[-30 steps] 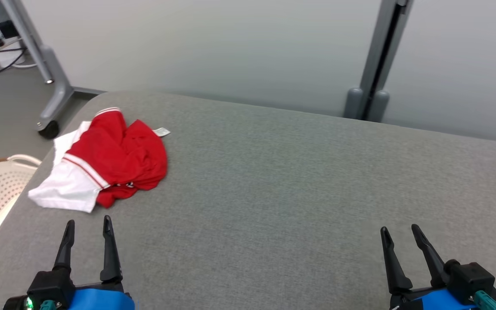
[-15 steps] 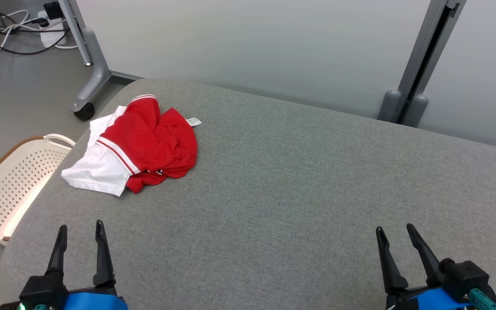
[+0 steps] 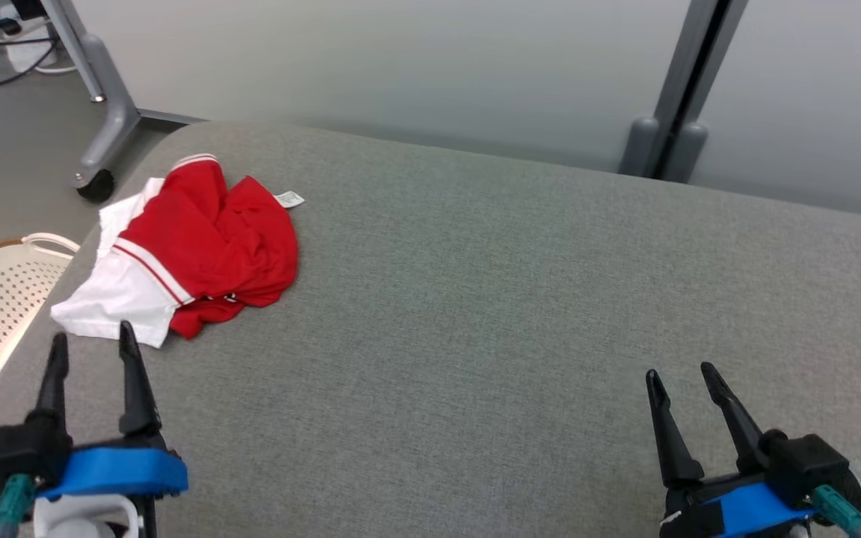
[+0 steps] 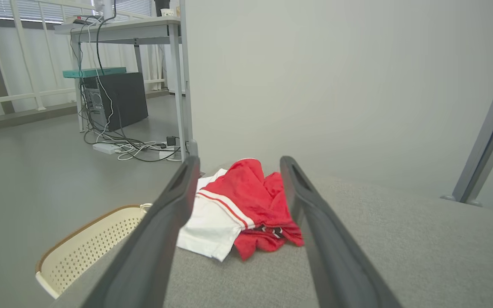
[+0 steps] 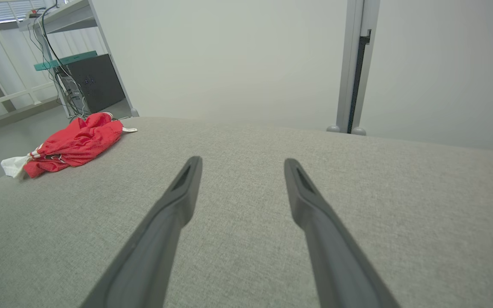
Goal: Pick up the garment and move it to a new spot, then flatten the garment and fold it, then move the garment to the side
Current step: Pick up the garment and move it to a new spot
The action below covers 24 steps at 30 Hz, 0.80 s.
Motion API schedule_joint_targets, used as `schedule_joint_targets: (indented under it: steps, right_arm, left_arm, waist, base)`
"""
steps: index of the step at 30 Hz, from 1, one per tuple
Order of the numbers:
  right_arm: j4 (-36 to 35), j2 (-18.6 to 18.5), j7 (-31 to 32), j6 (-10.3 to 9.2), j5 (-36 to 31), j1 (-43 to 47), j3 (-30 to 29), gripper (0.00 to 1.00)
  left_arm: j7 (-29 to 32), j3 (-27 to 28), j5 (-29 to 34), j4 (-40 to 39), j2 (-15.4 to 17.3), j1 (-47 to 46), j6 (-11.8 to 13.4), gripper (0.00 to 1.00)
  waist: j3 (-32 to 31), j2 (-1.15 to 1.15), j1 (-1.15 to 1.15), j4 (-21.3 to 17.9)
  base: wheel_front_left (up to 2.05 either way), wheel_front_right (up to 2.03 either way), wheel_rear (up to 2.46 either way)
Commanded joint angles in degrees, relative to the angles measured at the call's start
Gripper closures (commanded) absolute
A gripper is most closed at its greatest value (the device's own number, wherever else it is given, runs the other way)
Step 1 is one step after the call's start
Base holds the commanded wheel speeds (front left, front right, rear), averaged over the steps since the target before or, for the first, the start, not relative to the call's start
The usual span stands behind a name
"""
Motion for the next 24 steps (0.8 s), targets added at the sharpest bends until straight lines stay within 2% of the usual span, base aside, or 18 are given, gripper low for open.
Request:
schedule_joint_targets:
  steps: [1,7,16,24]
  right_arm:
    - [-1.0,-0.1,0.1,0.03,-0.5,-1.2,0.0,0.00]
    - [-5.4,-1.3,1.9,0.03,-1.8,-3.4,0.4,0.00]
    - [-15.8,-4.0,5.7,0.03,-3.8,-6.9,-1.2,0.00]
    - [-23.7,-5.3,8.2,0.02,-4.3,-6.7,-4.3,0.00]
  left_arm:
    - [-0.2,0.6,-0.5,0.2,0.6,-2.0,0.2,0.00]
    - [-0.2,3.1,-1.8,2.4,3.2,-11.5,0.5,0.00]
    - [1.1,6.6,-2.9,8.6,9.9,-26.6,1.6,0.00]
    - [3.3,7.6,-4.0,19.4,15.5,-36.9,0.8,0.00]
  waist:
    - [0.6,-0.02,0.00,-0.6]
    - [5.6,-0.02,0.00,-4.5]
    - [17.2,-0.02,0.00,-11.2]
    - [24.9,-0.02,0.00,-13.0]
  base:
    - [0.00,0.00,0.00]
    - [0.00,0.00,0.00]
    - [0.00,0.00,0.00]
    - [0.00,0.00,0.00]
